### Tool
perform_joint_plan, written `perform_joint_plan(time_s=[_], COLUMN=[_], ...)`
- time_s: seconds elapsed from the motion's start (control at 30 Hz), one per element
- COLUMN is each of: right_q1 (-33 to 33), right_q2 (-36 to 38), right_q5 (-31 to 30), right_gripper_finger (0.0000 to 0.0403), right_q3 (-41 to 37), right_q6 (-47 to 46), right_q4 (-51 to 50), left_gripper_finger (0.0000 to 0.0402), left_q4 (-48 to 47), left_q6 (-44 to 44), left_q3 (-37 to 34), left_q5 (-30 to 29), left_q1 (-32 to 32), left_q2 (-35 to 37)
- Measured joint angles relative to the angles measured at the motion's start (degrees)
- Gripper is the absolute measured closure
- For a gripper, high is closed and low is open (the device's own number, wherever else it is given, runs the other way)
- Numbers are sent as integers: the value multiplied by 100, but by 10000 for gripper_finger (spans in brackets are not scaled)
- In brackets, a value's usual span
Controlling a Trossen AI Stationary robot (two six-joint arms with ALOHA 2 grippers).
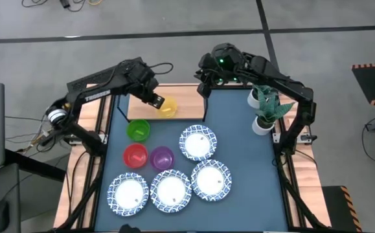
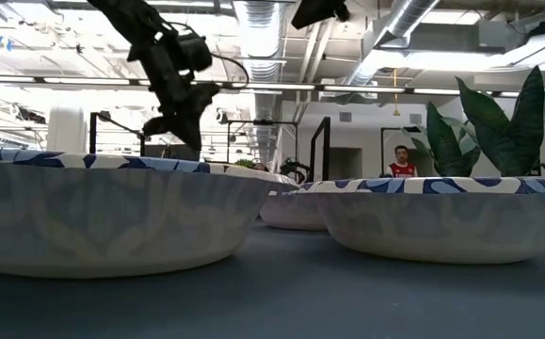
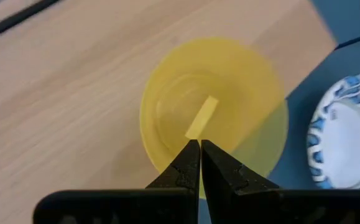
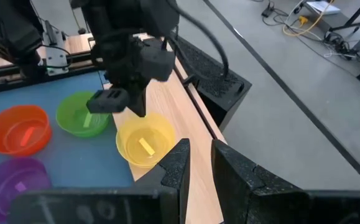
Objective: Place and stack bowls onto a shelf
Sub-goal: Put the yellow bowl on the shelf, then stack the green bowl on top of the yellow bowl on the shelf
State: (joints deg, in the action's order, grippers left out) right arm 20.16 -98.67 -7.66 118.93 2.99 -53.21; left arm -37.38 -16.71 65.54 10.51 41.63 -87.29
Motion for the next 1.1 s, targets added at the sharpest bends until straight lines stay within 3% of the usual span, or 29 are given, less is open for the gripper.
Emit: perform_joint_plan(time_s=[0.4, 0.73, 0.9, 1.1], right_q1=[0, 24, 7, -94], right_q2=[0, 5, -4, -6], right_q5=[0, 0, 4, 175], right_gripper_finger=[312, 312, 312, 312], right_q3=[0, -178, -328, -626], right_q6=[-10, -17, -24, 92], right_q4=[9, 178, 164, 359], left_gripper_finger=[401, 401, 401, 401], left_q4=[-63, 274, 324, 35], left_q6=[219, 207, 79, -407], left_q3=[15, 17, 20, 20], left_q5=[-827, -1003, -456, 577], left_q1=[-11, -11, -21, -22], left_q2=[-368, -374, -174, 914])
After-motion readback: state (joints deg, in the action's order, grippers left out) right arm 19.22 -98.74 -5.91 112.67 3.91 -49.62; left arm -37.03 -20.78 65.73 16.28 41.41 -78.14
